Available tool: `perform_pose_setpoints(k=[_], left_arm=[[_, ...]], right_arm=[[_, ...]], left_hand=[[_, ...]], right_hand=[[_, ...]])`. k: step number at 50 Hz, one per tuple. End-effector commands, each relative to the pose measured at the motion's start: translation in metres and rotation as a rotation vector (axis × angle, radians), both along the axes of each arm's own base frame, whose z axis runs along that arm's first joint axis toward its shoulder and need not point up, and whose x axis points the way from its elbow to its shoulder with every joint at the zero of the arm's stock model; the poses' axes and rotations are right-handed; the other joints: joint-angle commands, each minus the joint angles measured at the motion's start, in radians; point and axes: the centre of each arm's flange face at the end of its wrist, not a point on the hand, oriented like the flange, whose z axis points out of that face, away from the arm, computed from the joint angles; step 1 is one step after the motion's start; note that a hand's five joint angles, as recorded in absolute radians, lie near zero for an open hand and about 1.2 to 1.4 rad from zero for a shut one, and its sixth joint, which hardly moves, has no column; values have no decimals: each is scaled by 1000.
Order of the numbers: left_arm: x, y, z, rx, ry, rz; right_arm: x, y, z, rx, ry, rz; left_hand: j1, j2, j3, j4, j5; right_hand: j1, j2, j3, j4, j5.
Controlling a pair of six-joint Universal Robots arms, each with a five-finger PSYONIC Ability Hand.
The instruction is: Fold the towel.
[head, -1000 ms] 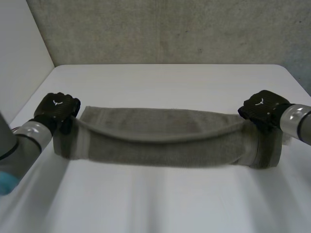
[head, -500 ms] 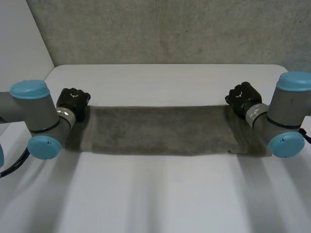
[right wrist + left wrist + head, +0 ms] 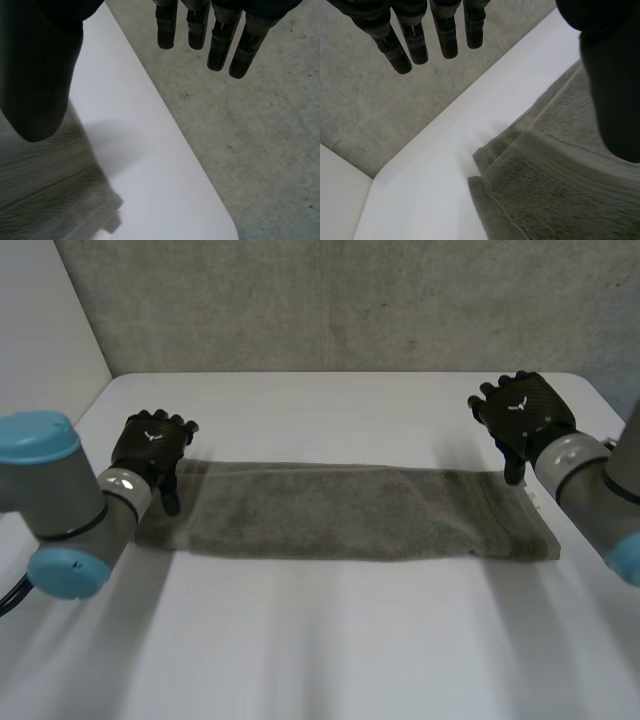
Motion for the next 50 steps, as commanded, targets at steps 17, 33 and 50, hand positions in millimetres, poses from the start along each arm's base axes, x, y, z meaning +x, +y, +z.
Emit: perform_pose_setpoints(k=[17, 33, 50], left_arm=[[12, 59, 8, -15, 75, -14], [13, 60, 8, -7, 94, -9], [13, 62, 7, -4, 93, -12]], right_arm=[[-25, 44, -28, 118, 13, 6], [-39, 29, -37, 205, -107, -8], [-58, -2, -91, 399, -99, -81]], left_hand=[[-76, -64, -54, -68, -206], [-79, -67, -57, -71, -209], [-79, -67, -57, -71, -209]], right_hand=[[-60, -72, -70, -84, -61], [-60, -72, -70, -84, -61], [191, 179, 181, 167, 190]])
